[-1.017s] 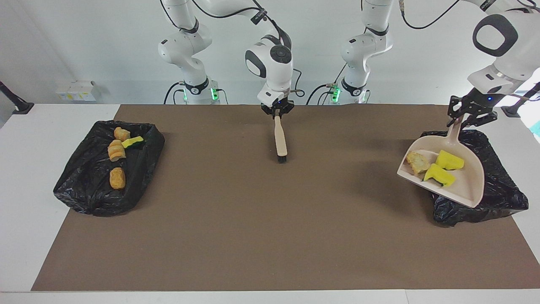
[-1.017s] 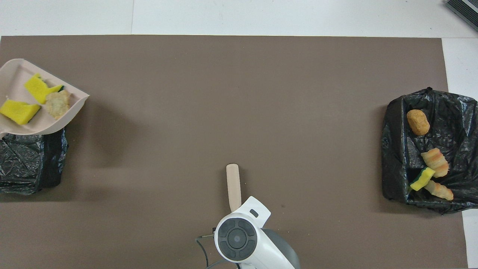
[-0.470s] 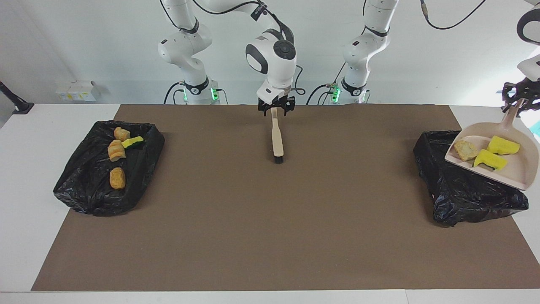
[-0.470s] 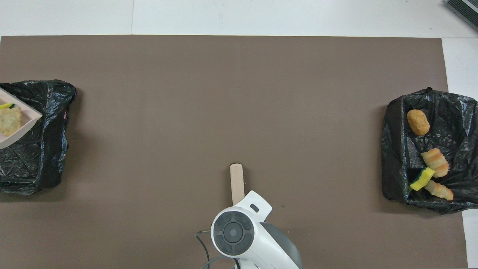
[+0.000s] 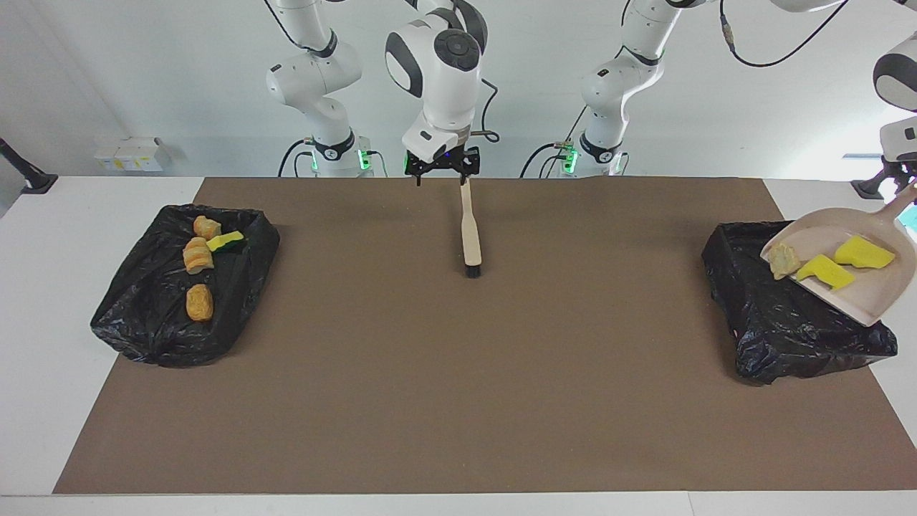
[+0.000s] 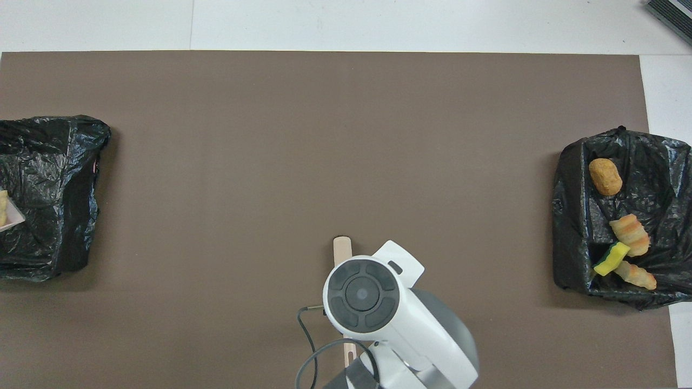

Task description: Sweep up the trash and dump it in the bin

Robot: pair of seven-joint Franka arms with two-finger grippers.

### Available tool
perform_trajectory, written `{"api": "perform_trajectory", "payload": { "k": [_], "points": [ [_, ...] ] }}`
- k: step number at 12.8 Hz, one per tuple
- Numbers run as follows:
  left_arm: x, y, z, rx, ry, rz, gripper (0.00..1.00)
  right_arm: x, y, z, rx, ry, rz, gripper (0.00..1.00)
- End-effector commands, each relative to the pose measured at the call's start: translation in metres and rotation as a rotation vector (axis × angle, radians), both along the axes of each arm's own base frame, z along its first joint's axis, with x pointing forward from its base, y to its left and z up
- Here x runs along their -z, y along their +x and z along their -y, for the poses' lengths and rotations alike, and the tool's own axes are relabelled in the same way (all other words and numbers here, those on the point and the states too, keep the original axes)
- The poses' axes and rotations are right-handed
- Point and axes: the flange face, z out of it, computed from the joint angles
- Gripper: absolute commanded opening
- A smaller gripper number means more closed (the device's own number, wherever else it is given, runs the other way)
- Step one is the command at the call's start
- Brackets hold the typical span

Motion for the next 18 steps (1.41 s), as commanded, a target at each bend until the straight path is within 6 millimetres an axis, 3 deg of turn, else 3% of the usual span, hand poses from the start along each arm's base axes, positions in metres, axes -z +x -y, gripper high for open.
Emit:
{"api": "perform_trajectory", "payload": {
  "k": [1, 3, 6, 8, 10, 14, 16, 18],
  "points": [
    [-0.004, 0.007, 0.014, 0.065, 0.097, -0.054, 0.0, -0.033, 0.035, 0.049, -0.05, 0.011, 0.006, 1.0],
    [-0.006, 0.01, 0.026, 0.116, 0.185, -0.089, 0.0, -0.053, 0.059, 0.094, -0.053, 0.034, 0.019, 1.0],
    [-0.016, 0.019, 0.038, 0.162, 0.278, -0.115, 0.0, -0.056, 0.08, 0.153, -0.07, -0.002, 0.031, 1.0],
    [-0.026, 0.032, 0.068, 0.237, 0.386, -0.139, 0.0, -0.057, 0.093, 0.199, -0.104, -0.007, 0.031, 1.0],
    [-0.037, 0.038, 0.082, 0.238, 0.399, -0.134, 0.0, -0.057, 0.102, 0.238, -0.126, 0.007, 0.029, 1.0],
    [-0.068, 0.046, 0.127, 0.273, 0.391, -0.073, 0.0, -0.077, 0.115, 0.29, -0.026, 0.014, 0.103, 1.0],
    [-0.079, 0.044, 0.145, 0.227, 0.241, 0.0, 0.0, -0.087, 0.119, 0.315, 0.073, 0.02, 0.146, 1.0],
    [-0.072, 0.04, 0.177, 0.141, 0.113, 0.03, 0.0, -0.088, 0.119, 0.323, 0.229, 0.021, 0.16, 1.0]
  ]
}}
